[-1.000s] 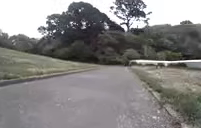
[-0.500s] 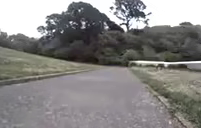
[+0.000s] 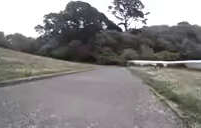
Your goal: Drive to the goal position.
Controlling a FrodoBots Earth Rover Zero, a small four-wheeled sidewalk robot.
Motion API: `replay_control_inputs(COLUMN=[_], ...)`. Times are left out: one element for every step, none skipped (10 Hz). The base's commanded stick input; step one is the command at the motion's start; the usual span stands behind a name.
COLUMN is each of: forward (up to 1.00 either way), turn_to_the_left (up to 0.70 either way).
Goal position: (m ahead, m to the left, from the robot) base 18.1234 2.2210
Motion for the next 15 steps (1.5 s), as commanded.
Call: replay_control_inputs(forward=[0.70, 0.70, 0.70, 0.70, 0.70, 0.70, 0.70, 0.70, 0.70, 0.70, 0.70, 0.70, 0.70, 0.70, 0.70], turn_to_the_left=[0.00, 0.00, 0.00, 0.00, 0.00, 0.00, 0.00, 0.00, 0.00, 0.00, 0.00, -0.22, -0.34, -0.28, -0.17])
